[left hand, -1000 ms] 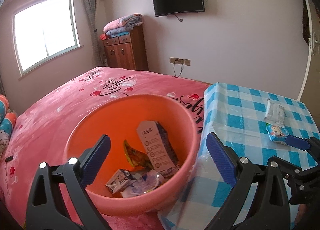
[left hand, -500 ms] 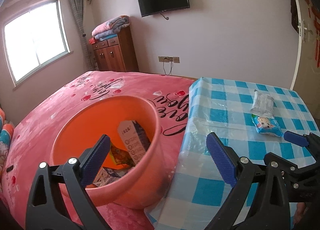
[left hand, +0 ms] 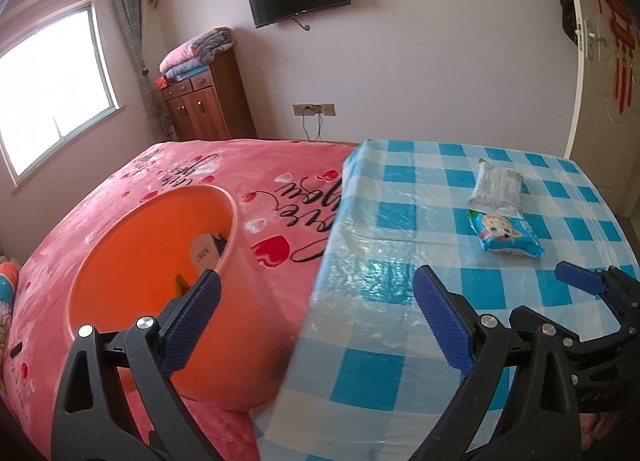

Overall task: Collect trash
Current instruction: 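Withdraw both open grippers from the bucket back over the table, then grasp the white printed packet with the left gripper and lift it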

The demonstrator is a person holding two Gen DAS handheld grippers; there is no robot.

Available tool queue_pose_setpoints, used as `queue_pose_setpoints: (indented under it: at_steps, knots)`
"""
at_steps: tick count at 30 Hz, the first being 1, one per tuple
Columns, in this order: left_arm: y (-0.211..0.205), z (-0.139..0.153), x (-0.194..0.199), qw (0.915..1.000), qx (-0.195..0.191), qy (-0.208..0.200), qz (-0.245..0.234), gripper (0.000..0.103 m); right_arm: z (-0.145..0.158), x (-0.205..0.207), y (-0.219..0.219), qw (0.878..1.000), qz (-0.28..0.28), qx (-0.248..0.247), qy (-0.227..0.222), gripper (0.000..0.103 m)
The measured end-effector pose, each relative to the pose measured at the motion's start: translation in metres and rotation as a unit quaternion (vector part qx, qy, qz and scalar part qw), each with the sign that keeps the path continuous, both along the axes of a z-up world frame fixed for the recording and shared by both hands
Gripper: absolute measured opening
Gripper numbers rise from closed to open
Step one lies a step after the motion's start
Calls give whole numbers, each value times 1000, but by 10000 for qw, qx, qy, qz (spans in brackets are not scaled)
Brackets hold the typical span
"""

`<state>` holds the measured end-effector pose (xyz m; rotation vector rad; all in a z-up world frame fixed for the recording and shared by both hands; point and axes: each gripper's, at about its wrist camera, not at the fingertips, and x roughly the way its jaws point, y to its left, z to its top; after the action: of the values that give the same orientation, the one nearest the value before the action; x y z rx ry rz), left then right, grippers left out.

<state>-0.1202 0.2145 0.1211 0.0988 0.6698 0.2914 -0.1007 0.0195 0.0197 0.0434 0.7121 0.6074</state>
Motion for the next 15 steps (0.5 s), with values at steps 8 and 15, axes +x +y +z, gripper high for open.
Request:
queue_pose_setpoints:
  at_steps: [8, 15]
  knots:
    - [-19, -11, 12, 9997, 43, 177, -136, 97, -8, 8, -21, 9998, -169, 79, 34, 93]
    - [-36, -23, 25, 9990, 39, 308, -308, 97, -15, 23, -49, 9987, -431, 209, 167, 93]
